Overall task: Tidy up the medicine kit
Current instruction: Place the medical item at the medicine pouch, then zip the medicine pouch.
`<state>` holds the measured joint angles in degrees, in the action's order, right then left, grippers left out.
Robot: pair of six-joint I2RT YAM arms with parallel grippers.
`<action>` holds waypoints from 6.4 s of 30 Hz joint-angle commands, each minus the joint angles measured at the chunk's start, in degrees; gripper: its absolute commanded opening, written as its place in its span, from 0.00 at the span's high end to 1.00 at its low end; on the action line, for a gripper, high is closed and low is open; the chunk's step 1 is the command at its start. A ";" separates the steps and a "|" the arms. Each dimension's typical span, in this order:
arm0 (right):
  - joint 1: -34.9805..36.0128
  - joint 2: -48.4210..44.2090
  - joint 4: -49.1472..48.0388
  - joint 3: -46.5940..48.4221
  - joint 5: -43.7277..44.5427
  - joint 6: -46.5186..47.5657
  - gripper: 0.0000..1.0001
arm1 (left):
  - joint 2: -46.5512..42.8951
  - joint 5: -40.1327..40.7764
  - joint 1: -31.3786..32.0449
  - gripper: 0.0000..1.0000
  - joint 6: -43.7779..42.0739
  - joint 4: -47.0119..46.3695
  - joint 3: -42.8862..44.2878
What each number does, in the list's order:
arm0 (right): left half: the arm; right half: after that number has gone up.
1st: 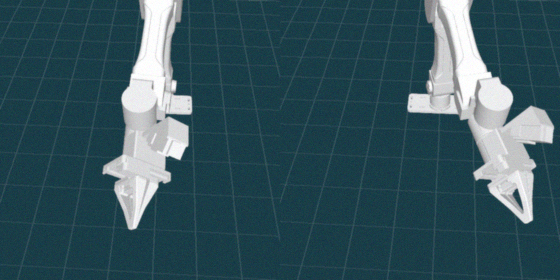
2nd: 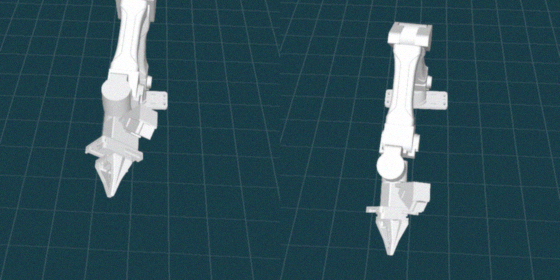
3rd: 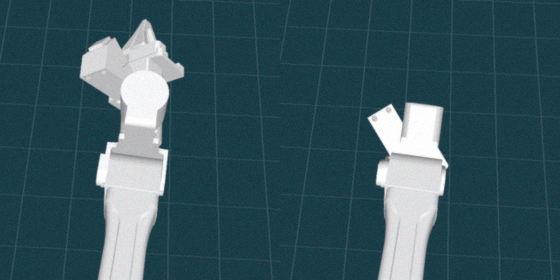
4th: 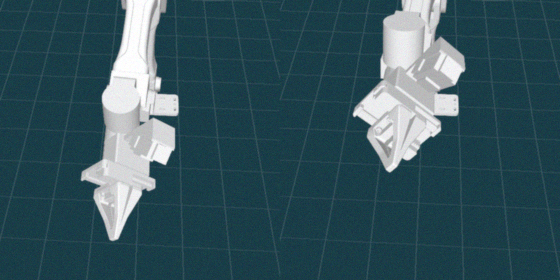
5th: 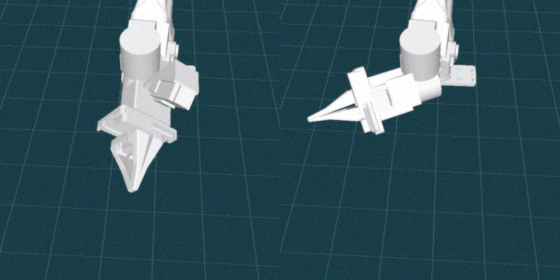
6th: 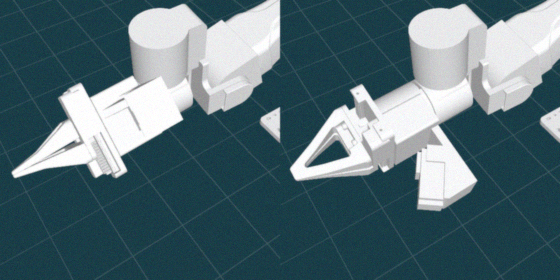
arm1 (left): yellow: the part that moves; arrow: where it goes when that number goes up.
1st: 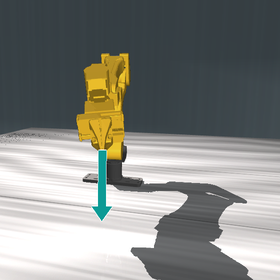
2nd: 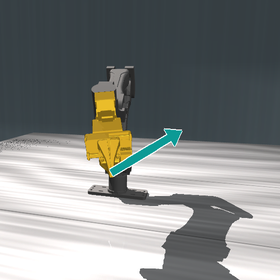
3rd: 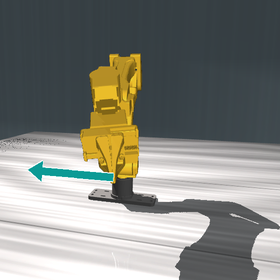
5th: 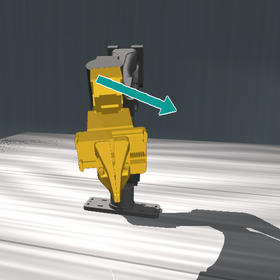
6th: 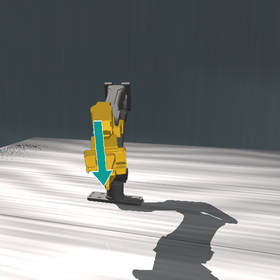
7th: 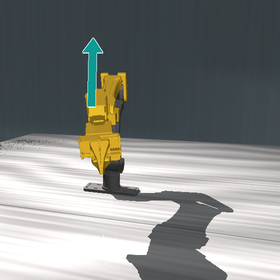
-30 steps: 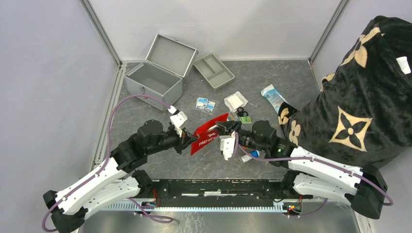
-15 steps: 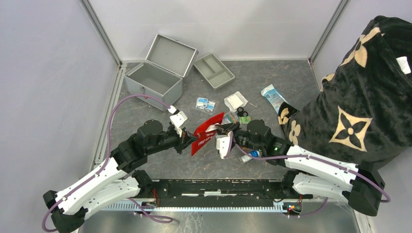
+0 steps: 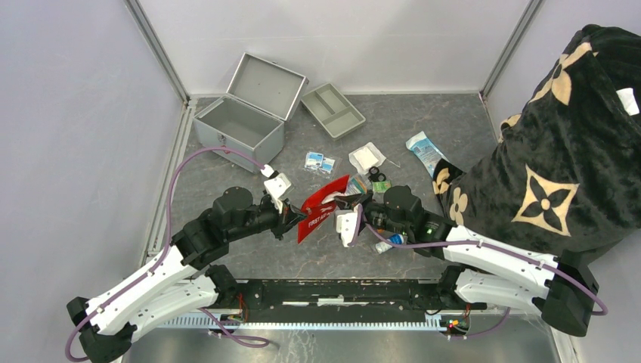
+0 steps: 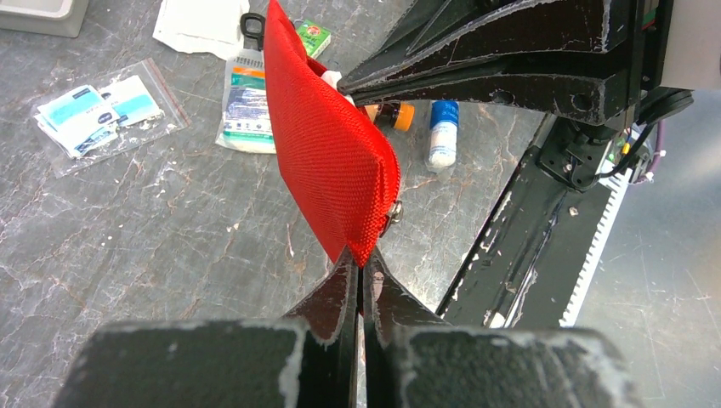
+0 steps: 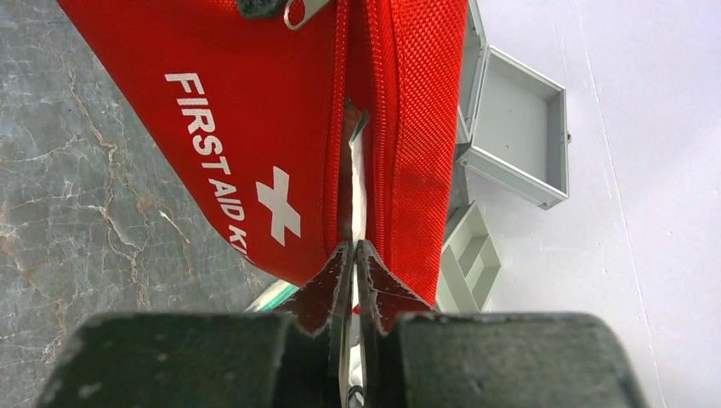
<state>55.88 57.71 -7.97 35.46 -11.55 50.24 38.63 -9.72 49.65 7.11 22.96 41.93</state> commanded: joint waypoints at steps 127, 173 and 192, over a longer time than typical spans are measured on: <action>-19.84 4.34 -13.10 14.90 -41.62 -59.56 0.49 | 8.28 -0.84 0.27 0.98 -12.13 -22.74 6.58; -18.15 8.81 -20.29 14.22 -32.13 -70.40 0.81 | 11.11 -3.17 0.27 0.98 -12.45 -24.81 7.99; -18.27 8.78 4.71 21.26 -15.11 -54.09 1.00 | 10.00 -2.56 0.27 0.98 -12.87 -23.64 8.08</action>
<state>38.11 66.30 -10.72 53.60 -36.67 -9.04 49.89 -9.43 49.54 -2.94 2.70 47.83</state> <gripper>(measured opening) 0.006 0.045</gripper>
